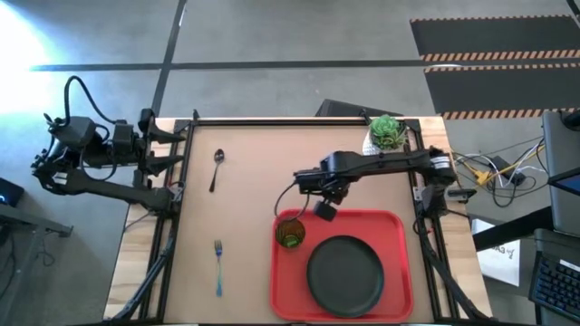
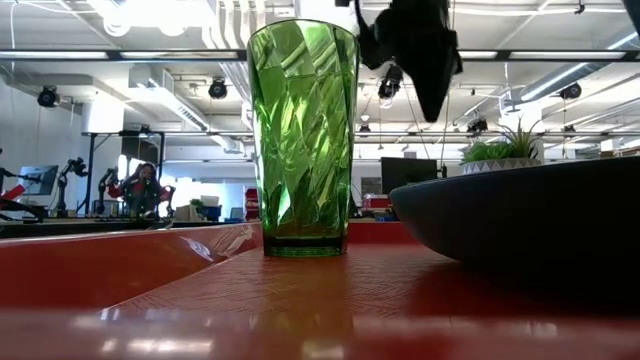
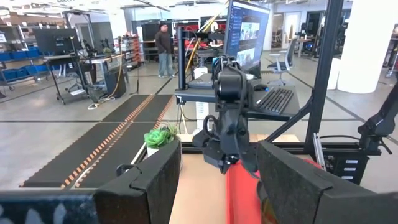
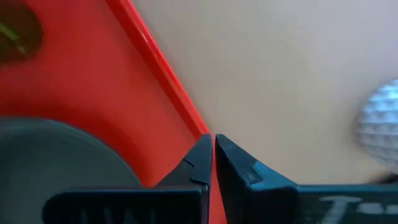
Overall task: Pick and place plate/cup/fork/spoon on tray
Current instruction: Adjust the red serving tray
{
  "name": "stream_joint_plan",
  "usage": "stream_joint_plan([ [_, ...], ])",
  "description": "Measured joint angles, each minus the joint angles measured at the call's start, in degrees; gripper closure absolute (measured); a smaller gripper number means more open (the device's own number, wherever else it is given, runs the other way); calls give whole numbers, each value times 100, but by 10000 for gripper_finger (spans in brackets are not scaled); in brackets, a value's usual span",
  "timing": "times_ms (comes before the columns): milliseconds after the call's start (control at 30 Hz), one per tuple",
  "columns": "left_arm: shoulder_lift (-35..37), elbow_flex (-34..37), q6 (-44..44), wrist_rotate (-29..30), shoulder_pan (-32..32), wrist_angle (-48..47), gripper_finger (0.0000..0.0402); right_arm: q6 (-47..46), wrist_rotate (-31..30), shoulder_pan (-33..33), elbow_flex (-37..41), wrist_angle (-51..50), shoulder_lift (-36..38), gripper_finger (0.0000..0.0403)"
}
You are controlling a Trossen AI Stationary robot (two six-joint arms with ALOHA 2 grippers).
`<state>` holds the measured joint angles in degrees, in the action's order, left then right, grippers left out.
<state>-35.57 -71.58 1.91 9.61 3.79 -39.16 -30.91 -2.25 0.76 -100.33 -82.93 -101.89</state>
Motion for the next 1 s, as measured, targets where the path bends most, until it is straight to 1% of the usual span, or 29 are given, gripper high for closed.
stream_joint_plan([
  [133, 0, -1, 0, 0, -2, 0, 207, -521, 123, -77, 1114, 912, 960, 394],
  [233, 0, -1, 0, 0, -2, 2, 207, -1285, 145, -17, 1984, 1335, 1737, 394],
  [367, 0, 0, 0, 0, -1, 4, 207, -2318, 184, 333, 3004, 1843, 2661, 394],
  [467, 0, 1, 0, 0, 0, 7, 207, -3008, 178, 643, 3584, 1901, 3099, 394],
  [667, 0, -1, 0, 1, -1, 43, 207, -4024, 214, 1109, 4390, 1918, 3518, 394],
  [833, 0, -1, 0, 0, -2, 83, 207, -4446, 271, 1187, 4862, 1897, 3620, 394],
  [933, 0, -1, 0, 1, -1, 92, 207, -4562, 752, 1187, 5049, 1970, 3578, 394],
  [1000, 0, -1, 0, 2, -2, 107, 207, -4560, 985, 1203, 5136, 2205, 3530, 394],
])
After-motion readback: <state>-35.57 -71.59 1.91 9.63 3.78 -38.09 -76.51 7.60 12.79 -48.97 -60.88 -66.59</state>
